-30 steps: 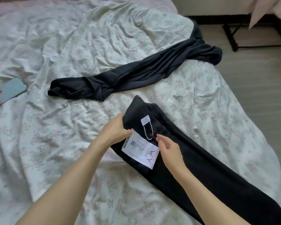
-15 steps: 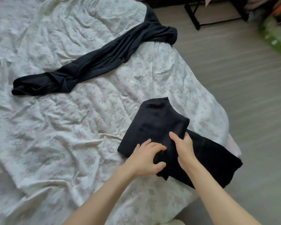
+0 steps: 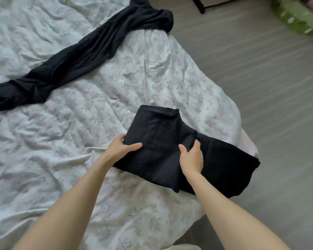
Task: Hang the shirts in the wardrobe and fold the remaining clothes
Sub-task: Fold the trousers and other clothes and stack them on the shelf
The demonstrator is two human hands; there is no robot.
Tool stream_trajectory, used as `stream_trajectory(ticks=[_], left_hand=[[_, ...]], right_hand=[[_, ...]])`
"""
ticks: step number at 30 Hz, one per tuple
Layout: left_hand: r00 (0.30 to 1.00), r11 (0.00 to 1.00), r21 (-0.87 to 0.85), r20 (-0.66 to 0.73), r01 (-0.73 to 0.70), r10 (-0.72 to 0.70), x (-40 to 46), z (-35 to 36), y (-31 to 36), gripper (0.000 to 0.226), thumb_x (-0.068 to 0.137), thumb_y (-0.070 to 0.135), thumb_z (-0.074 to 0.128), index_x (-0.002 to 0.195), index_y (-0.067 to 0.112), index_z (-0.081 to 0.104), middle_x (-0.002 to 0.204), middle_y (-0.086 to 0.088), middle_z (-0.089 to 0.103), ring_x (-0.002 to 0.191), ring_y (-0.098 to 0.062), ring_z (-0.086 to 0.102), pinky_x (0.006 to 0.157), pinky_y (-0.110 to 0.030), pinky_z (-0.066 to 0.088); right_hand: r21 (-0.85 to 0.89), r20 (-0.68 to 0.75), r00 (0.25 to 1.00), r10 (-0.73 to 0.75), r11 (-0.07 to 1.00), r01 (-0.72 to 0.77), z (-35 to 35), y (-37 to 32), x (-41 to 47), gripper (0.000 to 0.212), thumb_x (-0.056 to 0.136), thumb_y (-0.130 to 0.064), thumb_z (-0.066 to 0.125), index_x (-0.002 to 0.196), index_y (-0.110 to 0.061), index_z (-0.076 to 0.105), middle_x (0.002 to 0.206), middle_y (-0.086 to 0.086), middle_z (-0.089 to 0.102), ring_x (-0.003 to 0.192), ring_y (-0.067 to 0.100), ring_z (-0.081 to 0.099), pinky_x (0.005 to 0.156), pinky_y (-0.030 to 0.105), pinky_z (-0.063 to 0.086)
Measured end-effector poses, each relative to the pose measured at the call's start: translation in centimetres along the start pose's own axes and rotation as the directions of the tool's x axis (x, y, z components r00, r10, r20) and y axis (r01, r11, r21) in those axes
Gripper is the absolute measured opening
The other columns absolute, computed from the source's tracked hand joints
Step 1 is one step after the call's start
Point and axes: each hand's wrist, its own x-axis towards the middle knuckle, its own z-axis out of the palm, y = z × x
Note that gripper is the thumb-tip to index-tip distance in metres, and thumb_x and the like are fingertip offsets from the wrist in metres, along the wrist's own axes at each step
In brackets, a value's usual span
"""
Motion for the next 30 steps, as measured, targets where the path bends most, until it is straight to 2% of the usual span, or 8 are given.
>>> stream_trajectory(ticks=[5,9,13,19,21,23,28,30], left_hand=[[0.998,0.997,0.075,-0.056,0.007,-0.003,-0.9,0.5,0.7,0.048,0.066,0.035,0.079,0.101,0.021,0.050,0.097,0.004,0.064,0.085,-0.015,0.065,0.065,-0.029,0.051],[0.966,0.967,0.227,-0.202,-0.114,0.161,-3.1,1.4,2.1,0.029,0.074,0.028,0.069,0.090,0.022,0.046,0.089,0.007,0.059,0.078,-0.009,0.057,0.058,-0.027,0.043],[0.902,0.947,0.272,-0.343,-0.172,0.262,-6.0,-1.4,4.2,0.022,0.079,0.026,0.064,0.091,0.022,0.046,0.082,0.009,0.057,0.074,-0.006,0.054,0.054,-0.026,0.038],[0.686,0.809,0.581,-0.552,-0.092,0.474,-11.4,-8.5,5.3,0.024,0.086,0.028,0.058,0.100,0.016,0.043,0.072,0.002,0.055,0.063,-0.019,0.054,0.053,-0.031,0.039],[0.667,0.747,0.658,-0.515,-0.095,0.539,-12.9,-8.0,5.3,0.021,0.088,0.028,0.057,0.100,0.017,0.044,0.076,0.003,0.053,0.064,-0.019,0.052,0.054,-0.031,0.037],[0.720,0.677,0.722,-0.394,-0.143,0.572,-13.8,-5.4,5.1,0.023,0.090,0.028,0.055,0.108,0.018,0.046,0.093,0.002,0.053,0.076,-0.022,0.055,0.060,-0.033,0.042],[0.816,0.660,0.566,0.038,-0.494,0.577,-14.1,2.3,4.0,0.032,0.082,0.031,0.061,0.112,0.024,0.051,0.146,0.007,0.032,0.116,-0.015,0.050,0.086,-0.028,0.043],[0.833,0.696,0.460,0.262,-0.551,0.487,-13.7,4.9,3.5,0.029,0.083,0.036,0.060,0.111,0.030,0.054,0.150,0.011,0.027,0.130,-0.008,0.035,0.102,-0.028,0.031]], right_hand=[[-0.232,-0.022,0.999,-0.036,0.972,0.030,-0.9,-1.1,0.0,0.069,0.090,-0.032,0.058,0.143,-0.009,0.022,0.138,0.013,0.034,0.124,0.029,0.039,0.091,0.040,0.041],[-0.278,0.059,0.982,-0.179,0.942,0.188,-1.1,-1.8,-3.2,0.064,0.093,-0.029,0.050,0.147,-0.019,0.017,0.140,0.006,0.028,0.126,0.025,0.029,0.097,0.036,0.036],[0.033,0.254,0.949,-0.186,0.982,0.183,-0.8,-4.5,-5.7,0.050,0.096,-0.022,0.040,0.145,-0.022,0.029,0.146,-0.001,0.033,0.136,0.019,0.016,0.104,0.030,0.027],[0.418,0.597,0.782,-0.177,0.901,-0.115,1.2,-10.6,-8.3,0.042,0.099,-0.022,0.040,0.141,-0.017,0.038,0.144,0.001,0.041,0.131,0.018,0.039,0.107,0.035,0.037],[0.452,0.681,0.713,-0.167,0.862,-0.230,1.6,-11.6,-8.9,0.046,0.099,-0.029,0.041,0.142,-0.015,0.035,0.141,0.006,0.044,0.128,0.024,0.044,0.100,0.037,0.041],[0.502,0.711,0.681,-0.173,0.803,-0.320,1.4,-11.6,-8.8,0.048,0.099,-0.038,0.040,0.140,-0.015,0.037,0.134,0.010,0.051,0.121,0.028,0.050,0.095,0.038,0.045],[0.613,0.608,0.779,-0.154,0.715,-0.337,-2.8,-7.4,-6.8,0.053,0.094,-0.054,0.038,0.119,-0.013,0.060,0.103,0.010,0.070,0.090,0.023,0.068,0.075,0.036,0.052],[0.656,0.547,0.822,-0.158,0.690,-0.304,-4.6,-4.4,-5.7,0.056,0.092,-0.058,0.038,0.118,-0.014,0.063,0.112,0.007,0.068,0.102,0.020,0.065,0.089,0.037,0.049]])
